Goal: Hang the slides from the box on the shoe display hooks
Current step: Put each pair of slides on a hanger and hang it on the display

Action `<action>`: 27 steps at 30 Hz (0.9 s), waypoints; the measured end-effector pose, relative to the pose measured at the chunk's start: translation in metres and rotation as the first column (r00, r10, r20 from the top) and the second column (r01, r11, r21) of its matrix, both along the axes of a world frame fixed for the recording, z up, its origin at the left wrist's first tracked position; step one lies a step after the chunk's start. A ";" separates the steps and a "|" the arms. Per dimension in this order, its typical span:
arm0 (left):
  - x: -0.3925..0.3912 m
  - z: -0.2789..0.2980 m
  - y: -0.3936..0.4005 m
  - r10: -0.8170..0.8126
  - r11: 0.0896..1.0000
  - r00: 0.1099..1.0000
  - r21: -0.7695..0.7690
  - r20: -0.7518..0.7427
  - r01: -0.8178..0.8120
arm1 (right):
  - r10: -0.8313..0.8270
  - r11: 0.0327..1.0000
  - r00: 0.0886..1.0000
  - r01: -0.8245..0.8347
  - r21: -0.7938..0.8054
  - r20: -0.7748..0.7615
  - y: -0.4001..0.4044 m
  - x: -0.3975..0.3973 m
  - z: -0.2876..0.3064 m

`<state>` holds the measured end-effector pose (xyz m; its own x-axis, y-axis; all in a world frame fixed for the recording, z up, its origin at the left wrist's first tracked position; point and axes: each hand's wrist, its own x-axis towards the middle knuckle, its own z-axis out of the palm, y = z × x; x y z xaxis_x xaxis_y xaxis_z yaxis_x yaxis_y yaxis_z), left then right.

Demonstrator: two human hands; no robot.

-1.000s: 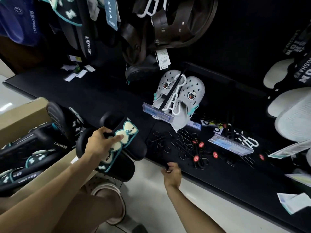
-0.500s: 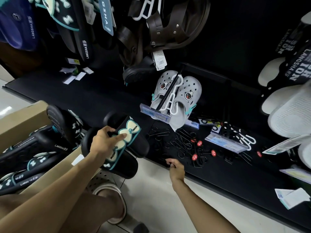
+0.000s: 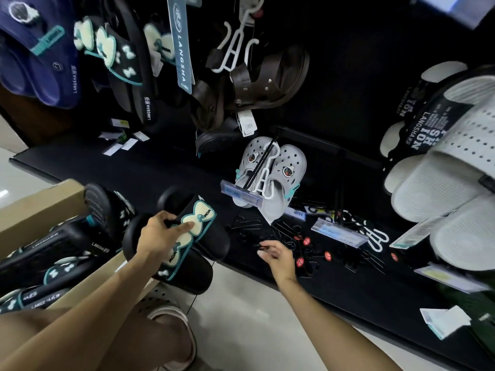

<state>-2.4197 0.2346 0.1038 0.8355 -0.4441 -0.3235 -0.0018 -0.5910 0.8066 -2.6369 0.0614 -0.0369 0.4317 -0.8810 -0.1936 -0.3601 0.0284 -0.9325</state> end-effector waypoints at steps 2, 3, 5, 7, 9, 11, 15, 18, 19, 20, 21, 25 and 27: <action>0.001 0.004 0.007 0.012 1.000 1.000 -0.024 0.003 -0.012 | 0.008 1.000 1.000 -0.008 -0.024 0.009 0.002 0.003 0.015; 0.002 0.006 0.012 0.022 0.999 1.000 -0.039 0.004 -0.021 | 0.010 0.999 1.000 -0.010 -0.042 0.008 0.004 0.004 0.022; 0.004 0.012 0.021 0.041 0.996 0.999 -0.076 0.006 -0.040 | 0.006 0.997 1.000 -0.006 -0.079 0.001 0.006 0.008 0.037; 0.007 0.017 0.030 0.053 0.992 0.998 -0.113 0.014 -0.051 | 0.000 0.992 1.000 -0.004 -0.125 -0.029 0.012 0.013 0.054; 0.010 0.023 0.039 0.069 0.986 0.997 -0.155 0.023 -0.064 | -0.014 0.975 0.995 -0.009 -0.222 -0.099 0.019 0.018 0.071; 0.012 0.031 0.047 0.082 0.978 0.996 -0.194 0.031 -0.074 | -0.011 0.938 0.974 -0.068 -0.341 -0.225 0.029 0.021 0.090; 0.012 0.049 0.062 0.105 0.950 0.993 -0.301 0.051 -0.085 | 0.032 0.865 0.937 -0.200 -0.459 -0.349 0.049 0.033 0.121; 0.015 0.058 0.075 0.141 0.924 0.989 -0.365 0.043 -0.115 | 0.086 0.819 0.916 -0.288 -0.496 -0.391 0.058 0.044 0.136; 0.018 0.063 0.079 0.151 0.916 0.988 -0.382 0.042 -0.123 | 0.111 0.796 0.908 -0.324 -0.511 -0.403 0.060 0.048 0.142; 0.022 0.069 0.083 0.154 0.906 0.987 -0.404 0.044 -0.124 | 0.137 0.772 0.903 -0.356 -0.528 -0.408 0.063 0.053 0.149; 0.027 0.074 0.087 0.156 0.896 0.987 -0.427 0.050 -0.120 | 0.167 0.745 0.897 -0.386 -0.544 -0.409 0.065 0.059 0.156; 0.050 0.109 0.099 0.176 0.871 0.974 -0.484 0.141 -0.088 | 0.260 0.653 0.874 -0.472 -0.592 -0.410 0.074 0.088 0.184; 0.062 0.126 0.106 0.210 0.865 0.959 -0.493 0.191 -0.091 | 0.288 0.628 0.875 -0.480 -0.613 -0.389 0.080 0.106 0.199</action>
